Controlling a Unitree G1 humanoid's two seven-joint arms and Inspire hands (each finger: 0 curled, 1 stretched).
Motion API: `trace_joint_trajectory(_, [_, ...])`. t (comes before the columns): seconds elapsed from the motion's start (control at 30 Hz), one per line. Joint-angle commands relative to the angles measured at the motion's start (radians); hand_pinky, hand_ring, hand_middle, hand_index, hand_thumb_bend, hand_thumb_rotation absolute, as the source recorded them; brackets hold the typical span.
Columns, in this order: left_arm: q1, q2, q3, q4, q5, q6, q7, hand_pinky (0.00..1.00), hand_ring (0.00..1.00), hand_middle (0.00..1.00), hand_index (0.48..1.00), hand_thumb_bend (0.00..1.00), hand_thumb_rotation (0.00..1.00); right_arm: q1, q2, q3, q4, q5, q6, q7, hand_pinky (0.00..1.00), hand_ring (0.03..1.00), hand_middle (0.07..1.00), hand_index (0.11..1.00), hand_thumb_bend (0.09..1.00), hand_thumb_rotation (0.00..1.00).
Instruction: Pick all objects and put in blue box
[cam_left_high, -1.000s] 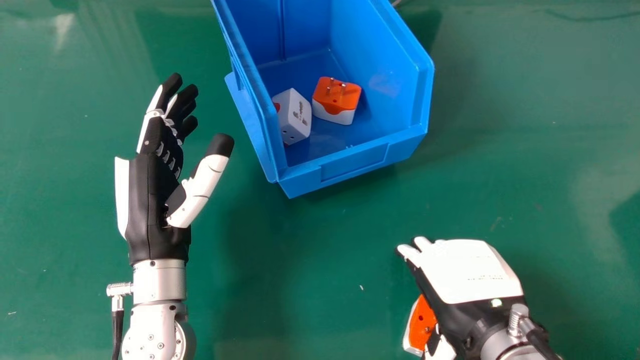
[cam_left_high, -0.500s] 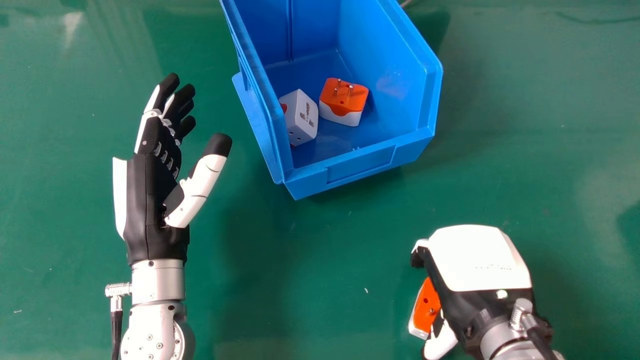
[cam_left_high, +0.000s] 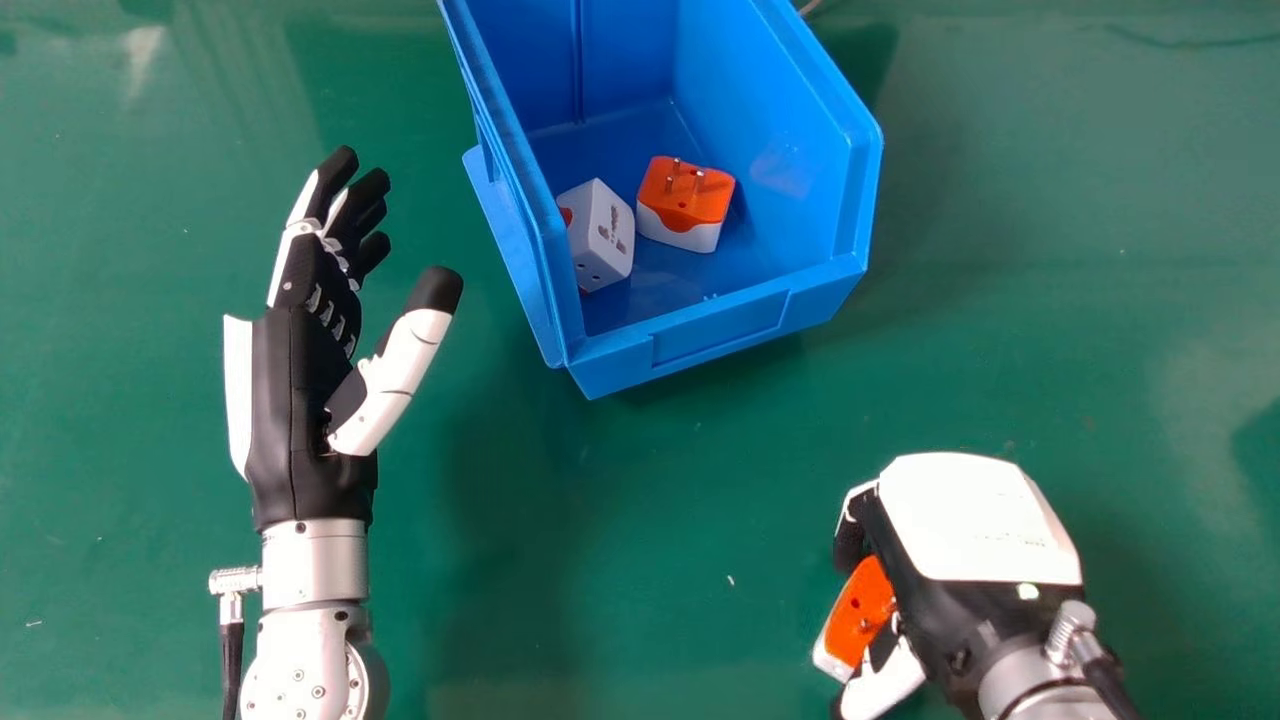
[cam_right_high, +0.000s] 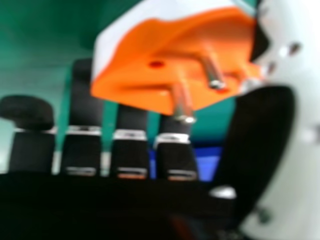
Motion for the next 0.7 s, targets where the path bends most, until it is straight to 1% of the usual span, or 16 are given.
trace_joint_trajectory(0.0, [0.005, -0.001, -0.003, -0.017, 0.004, -0.009, -0.001, 0.88, 0.89, 0.87, 0.884, 0.81, 0.52, 0.027, -0.014, -0.010, 0.022, 0.040, -0.016, -0.043, 0.07, 0.162, 0.473, 0.500, 0.528, 0.00])
trace_joint_trajectory(0.07, [0.006, 0.000, -0.003, -0.014, 0.009, -0.011, 0.003, 0.88, 0.89, 0.87, 0.884, 0.81, 0.52, 0.031, -0.016, -0.017, 0.029, 0.074, -0.035, -0.109, 0.07, 0.159, 0.473, 0.497, 0.527, 0.00])
trace_joint_trajectory(0.23, [0.007, -0.001, -0.002, -0.010, 0.005, -0.011, -0.001, 0.88, 0.89, 0.87, 0.882, 0.81, 0.52, 0.030, -0.002, -0.033, 0.046, 0.147, -0.060, -0.231, 0.07, 0.161, 0.472, 0.492, 0.526, 0.00])
trace_joint_trajectory(0.27, [0.007, -0.001, -0.002, -0.011, 0.004, -0.009, -0.001, 0.88, 0.89, 0.87, 0.882, 0.81, 0.52, 0.030, 0.000, -0.036, 0.050, 0.168, -0.069, -0.257, 0.07, 0.165, 0.455, 0.494, 0.524, 0.00])
trace_joint_trajectory(0.33, [0.007, -0.002, -0.002, -0.011, 0.005, -0.009, 0.000, 0.88, 0.89, 0.87, 0.882, 0.81, 0.52, 0.030, -0.001, -0.043, 0.054, 0.207, -0.092, -0.305, 0.07, 0.165, 0.455, 0.494, 0.524, 0.00])
trace_joint_trajectory(0.4, [0.004, -0.001, -0.002, -0.006, 0.007, -0.013, 0.002, 0.88, 0.89, 0.87, 0.882, 0.81, 0.52, 0.030, -0.007, -0.048, 0.053, 0.236, -0.104, -0.322, 0.08, 0.172, 0.444, 0.494, 0.523, 0.00])
trace_joint_trajectory(0.53, [-0.001, -0.001, -0.001, 0.001, 0.009, -0.012, 0.004, 0.88, 0.89, 0.87, 0.882, 0.81, 0.52, 0.028, -0.012, -0.054, 0.038, 0.268, -0.113, -0.336, 0.09, 0.191, 0.431, 0.492, 0.521, 0.00])
trace_joint_trajectory(0.57, [-0.003, 0.000, -0.002, 0.003, 0.011, -0.013, 0.006, 0.88, 0.89, 0.87, 0.882, 0.81, 0.52, 0.027, -0.008, -0.056, 0.036, 0.274, -0.113, -0.343, 0.09, 0.194, 0.427, 0.491, 0.520, 0.00])
trace_joint_trajectory(0.63, [-0.003, -0.001, -0.003, 0.003, 0.012, -0.012, 0.007, 0.88, 0.89, 0.87, 0.882, 0.81, 0.52, 0.025, -0.011, -0.062, 0.035, 0.293, -0.131, -0.369, 0.09, 0.196, 0.422, 0.490, 0.520, 0.00])
trace_joint_trajectory(0.67, [-0.004, -0.002, -0.003, 0.003, 0.014, -0.010, 0.010, 0.88, 0.89, 0.87, 0.882, 0.81, 0.52, 0.023, -0.015, -0.065, 0.037, 0.305, -0.148, -0.390, 0.09, 0.196, 0.422, 0.490, 0.520, 0.00])
